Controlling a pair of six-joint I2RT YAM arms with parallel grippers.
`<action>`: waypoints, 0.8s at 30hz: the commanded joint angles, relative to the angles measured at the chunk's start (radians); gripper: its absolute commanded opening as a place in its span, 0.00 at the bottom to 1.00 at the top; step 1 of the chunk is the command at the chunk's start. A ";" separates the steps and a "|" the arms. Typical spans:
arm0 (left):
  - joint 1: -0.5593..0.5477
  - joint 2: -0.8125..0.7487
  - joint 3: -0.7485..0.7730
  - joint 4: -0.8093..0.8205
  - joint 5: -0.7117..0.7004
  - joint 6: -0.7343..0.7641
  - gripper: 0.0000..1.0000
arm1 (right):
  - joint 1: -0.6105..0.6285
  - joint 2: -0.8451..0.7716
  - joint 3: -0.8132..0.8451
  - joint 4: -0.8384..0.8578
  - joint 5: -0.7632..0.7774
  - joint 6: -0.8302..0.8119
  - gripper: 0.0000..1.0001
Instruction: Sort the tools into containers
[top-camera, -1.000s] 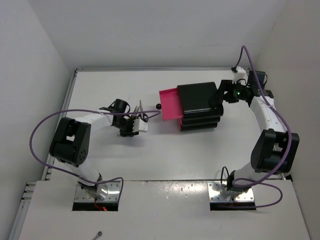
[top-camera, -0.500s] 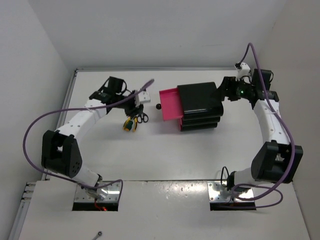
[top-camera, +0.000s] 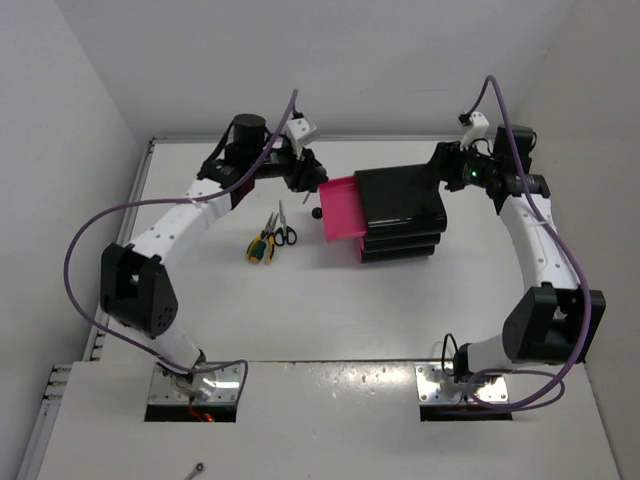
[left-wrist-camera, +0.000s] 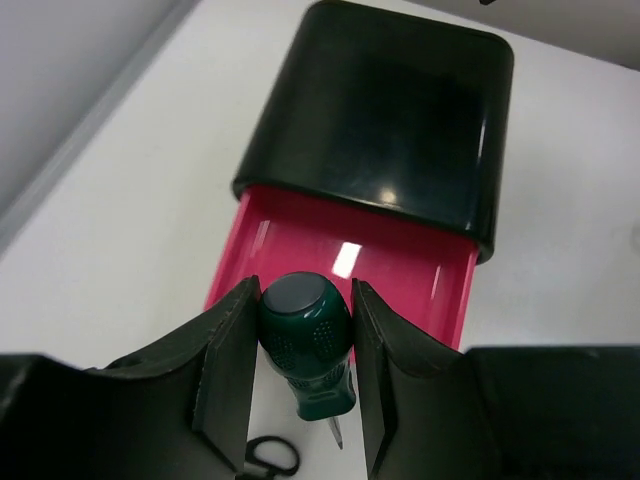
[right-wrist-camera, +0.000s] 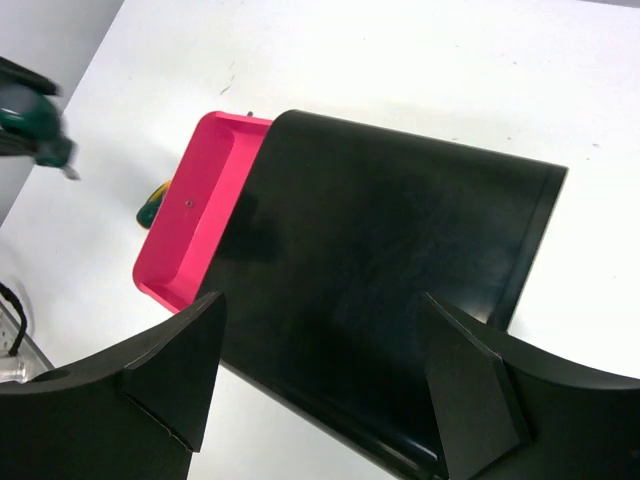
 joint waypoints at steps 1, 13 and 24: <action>-0.037 0.086 0.078 0.103 0.035 -0.133 0.00 | 0.016 0.014 0.036 0.027 0.014 -0.008 0.76; -0.078 0.286 0.207 0.228 0.017 -0.254 0.00 | 0.016 0.014 0.017 0.005 0.032 -0.028 0.76; -0.096 0.321 0.160 0.241 -0.011 -0.234 0.05 | 0.016 0.043 0.026 -0.004 0.032 -0.028 0.76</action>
